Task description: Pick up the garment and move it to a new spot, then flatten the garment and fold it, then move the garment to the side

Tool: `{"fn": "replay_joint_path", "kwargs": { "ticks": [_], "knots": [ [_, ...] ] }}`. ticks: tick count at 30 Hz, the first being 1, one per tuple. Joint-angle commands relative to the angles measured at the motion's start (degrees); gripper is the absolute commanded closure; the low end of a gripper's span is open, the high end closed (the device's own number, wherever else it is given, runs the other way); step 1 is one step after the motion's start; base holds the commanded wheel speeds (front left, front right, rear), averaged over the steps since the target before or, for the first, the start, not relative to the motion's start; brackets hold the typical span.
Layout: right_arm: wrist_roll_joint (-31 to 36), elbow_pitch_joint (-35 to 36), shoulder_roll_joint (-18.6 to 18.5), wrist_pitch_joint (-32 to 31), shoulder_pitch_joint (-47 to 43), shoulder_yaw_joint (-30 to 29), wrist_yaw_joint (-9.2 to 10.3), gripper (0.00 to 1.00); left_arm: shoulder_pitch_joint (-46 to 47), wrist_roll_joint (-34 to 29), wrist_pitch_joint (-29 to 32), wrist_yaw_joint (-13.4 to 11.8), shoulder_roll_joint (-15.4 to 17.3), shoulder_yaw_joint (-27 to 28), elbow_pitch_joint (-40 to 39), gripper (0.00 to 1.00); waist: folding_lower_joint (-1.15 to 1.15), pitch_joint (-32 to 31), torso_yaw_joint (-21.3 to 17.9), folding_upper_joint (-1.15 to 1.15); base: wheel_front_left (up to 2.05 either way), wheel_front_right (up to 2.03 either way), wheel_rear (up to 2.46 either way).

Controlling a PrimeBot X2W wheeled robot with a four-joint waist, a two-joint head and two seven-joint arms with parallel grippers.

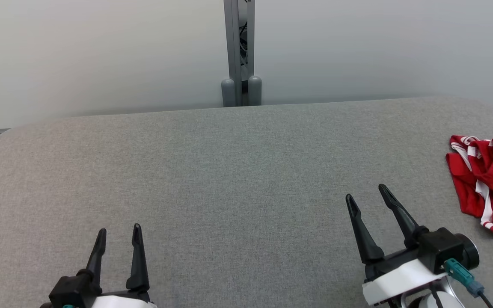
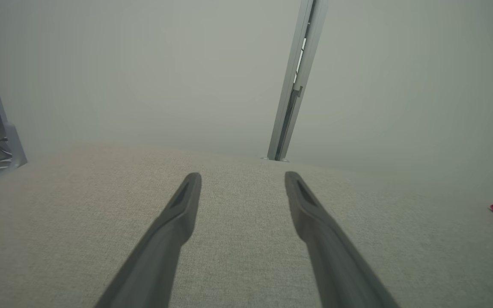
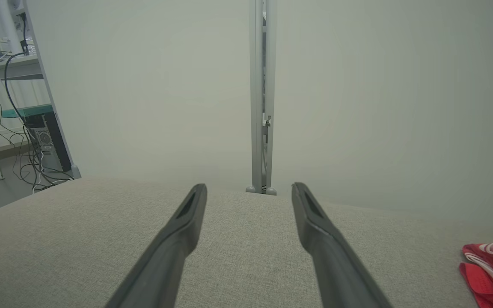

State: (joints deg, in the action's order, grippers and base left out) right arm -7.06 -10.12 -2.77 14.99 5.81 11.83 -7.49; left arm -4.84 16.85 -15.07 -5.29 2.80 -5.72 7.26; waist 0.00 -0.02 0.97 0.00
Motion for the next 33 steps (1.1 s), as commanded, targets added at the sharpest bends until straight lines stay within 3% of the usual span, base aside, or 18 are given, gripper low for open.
{"fn": "replay_joint_path", "kwargs": {
  "ticks": [1, 2, 6, 16, 33],
  "knots": [
    [0.0, -0.2, -0.2, 0.2, -0.2, 0.1, -0.02, 0.0, -0.5, 0.2, 0.0, -0.1, 0.2, 0.3, -0.3, 0.0, 0.0, 0.0, 0.0, 0.0, 0.0, 0.0, 0.0],
    [0.0, 0.0, 0.0, 0.0, 0.0, 0.0, 0.0, 1.0, 0.0, 0.2, 0.0, 0.0, 0.0, 0.1, 0.0, 1.0, 0.0, 0.0, 0.1, 0.0, 0.0, 0.0, 0.0],
    [-0.4, -1.8, 0.3, -0.2, -1.9, -0.1, 0.0, 1.0, -1.0, 0.5, 0.1, 0.0, -0.2, -0.2, 2.0, 1.0, 0.0, 0.0, 0.1, 0.0, 0.0, 0.0, 0.0],
    [-14.7, -0.7, -1.2, -2.9, -3.1, -3.4, 0.0, 1.0, 1.6, 12.0, 2.1, 1.8, -0.2, -0.9, 3.2, 1.0, 0.0, 0.0, 0.0, 0.0, 0.0, 0.0, 0.0],
    [-33.0, 0.5, -2.8, -6.8, -4.6, -8.2, 0.0, 1.0, 5.5, 27.3, 4.7, 4.5, -0.1, -1.8, 5.6, 1.0, 0.0, 0.0, -0.2, 0.0, 0.0, 0.0, 0.0]
  ]
}}
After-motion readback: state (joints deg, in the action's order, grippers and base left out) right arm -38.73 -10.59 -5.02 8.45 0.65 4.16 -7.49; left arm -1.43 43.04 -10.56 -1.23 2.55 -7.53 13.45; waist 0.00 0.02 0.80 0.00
